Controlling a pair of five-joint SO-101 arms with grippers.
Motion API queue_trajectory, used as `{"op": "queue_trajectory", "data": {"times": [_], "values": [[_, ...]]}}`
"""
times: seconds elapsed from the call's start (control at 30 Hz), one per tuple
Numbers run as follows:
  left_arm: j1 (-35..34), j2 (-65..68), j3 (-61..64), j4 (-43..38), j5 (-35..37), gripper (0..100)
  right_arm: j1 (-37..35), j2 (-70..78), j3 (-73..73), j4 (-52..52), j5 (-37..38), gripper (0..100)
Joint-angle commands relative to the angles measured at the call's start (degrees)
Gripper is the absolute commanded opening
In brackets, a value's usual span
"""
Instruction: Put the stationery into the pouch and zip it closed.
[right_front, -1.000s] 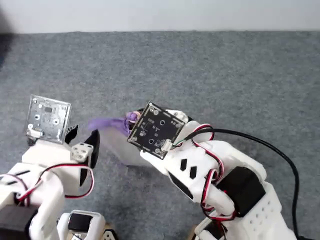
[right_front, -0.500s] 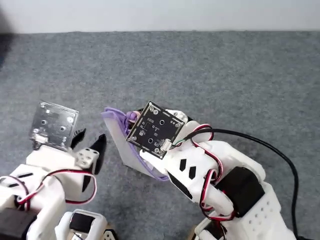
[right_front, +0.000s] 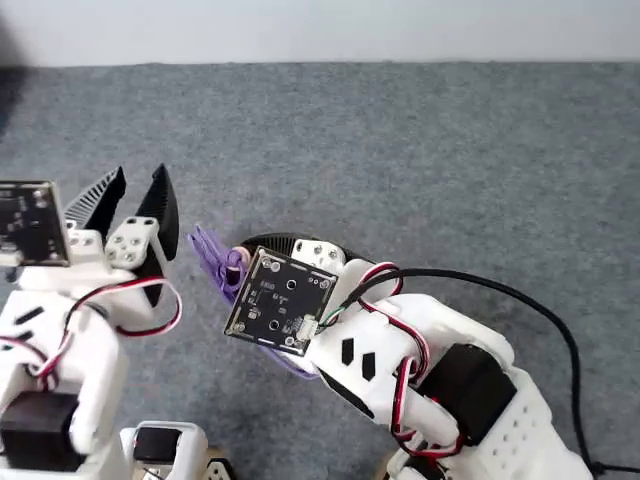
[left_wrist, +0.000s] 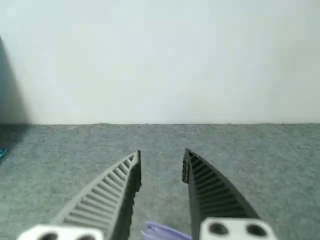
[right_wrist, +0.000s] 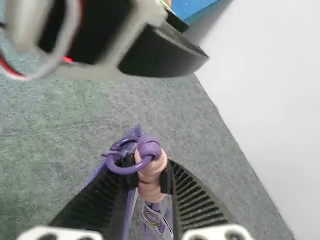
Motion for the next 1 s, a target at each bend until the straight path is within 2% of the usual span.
{"op": "queue_trajectory", "data": {"times": [0.0,0.2,0.33,0.47,0.63,0.83,0.97], "values": [[1.8,0.2,0.8,-1.8,0.5,14,-0.5,3.7,1.1,-0.1,0.7,0.7],[13.0,0.2,1.0,13.5,-9.1,13,-0.1,3.5,1.1,-0.2,0.7,0.7],[12.1,-0.3,0.9,21.4,-13.8,6,3.6,3.2,0.8,-0.1,1.0,0.7],[8.7,-0.4,0.7,25.4,-18.4,4,8.7,3.1,0.5,-0.6,6.2,0.7],[9.8,-0.4,-4.8,29.1,-17.1,4,9.6,3.6,-1.5,-0.5,6.7,0.7],[20.8,-0.4,-7.3,30.9,-10.5,4,9.5,3.7,-1.3,-0.1,0.2,0.7],[23.4,-0.3,-7.3,28.9,-6.3,4,9.8,3.7,-1.3,0.0,-1.1,0.7]]}}
